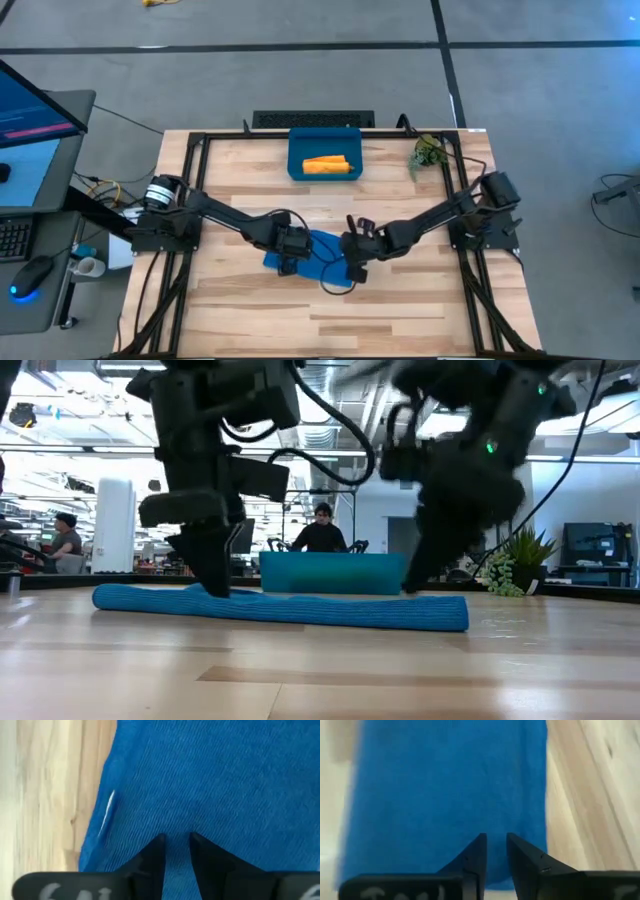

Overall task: Roll microfiber towels into tight, uniform cylinder then place into a basket
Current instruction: Fold the blue microfiber towel

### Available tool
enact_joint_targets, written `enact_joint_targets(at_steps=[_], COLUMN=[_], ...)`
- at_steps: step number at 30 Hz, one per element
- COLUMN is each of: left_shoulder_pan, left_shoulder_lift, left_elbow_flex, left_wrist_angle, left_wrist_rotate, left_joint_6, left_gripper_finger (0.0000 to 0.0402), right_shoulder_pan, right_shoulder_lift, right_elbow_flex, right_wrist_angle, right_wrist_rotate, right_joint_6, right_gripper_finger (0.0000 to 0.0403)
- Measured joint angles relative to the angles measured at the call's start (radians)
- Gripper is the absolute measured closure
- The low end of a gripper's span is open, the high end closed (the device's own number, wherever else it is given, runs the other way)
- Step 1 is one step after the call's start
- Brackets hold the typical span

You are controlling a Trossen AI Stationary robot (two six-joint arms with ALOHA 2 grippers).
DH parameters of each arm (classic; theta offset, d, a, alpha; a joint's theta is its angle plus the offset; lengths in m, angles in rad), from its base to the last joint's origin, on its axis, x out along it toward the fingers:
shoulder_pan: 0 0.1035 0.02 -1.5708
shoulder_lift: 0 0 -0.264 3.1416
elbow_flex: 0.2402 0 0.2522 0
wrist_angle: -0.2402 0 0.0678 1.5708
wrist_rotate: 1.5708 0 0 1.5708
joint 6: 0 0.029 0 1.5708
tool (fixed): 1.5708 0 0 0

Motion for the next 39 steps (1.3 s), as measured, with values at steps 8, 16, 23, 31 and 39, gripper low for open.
enact_joint_targets(at_steps=[8, 16, 23, 31, 39], left_shoulder_pan=[-0.001, 0.053, 0.15, 0.146, 0.05], left_shoulder_lift=[0.025, 0.029, 0.029, 0.029, 0.03], left_elbow_flex=[0.006, 0.004, 0.005, 0.005, 0.005], left_wrist_angle=[0.017, 0.026, 0.094, 0.141, 0.177], left_wrist_rotate=[-0.033, -0.183, -0.216, -0.168, -0.143], left_joint_6=[0.027, 0.162, 0.333, 0.287, 0.142], left_gripper_finger=[0.0322, 0.0322, 0.0322, 0.0322, 0.0322], right_shoulder_pan=[-0.042, -0.007, 0.041, 0.027, 0.008], right_shoulder_lift=[0.053, 0.055, 0.065, 0.065, 0.062], right_elbow_flex=[0.007, 0.02, 0.092, 0.126, 0.128], right_wrist_angle=[-0.078, -0.118, -0.145, -0.28, -0.423], right_wrist_rotate=[0.005, -0.032, -0.078, 0.05, 0.116], right_joint_6=[0.142, 0.276, 0.305, 0.335, 0.328], right_gripper_finger=[0.0318, 0.0328, 0.0329, 0.0329, 0.0329])
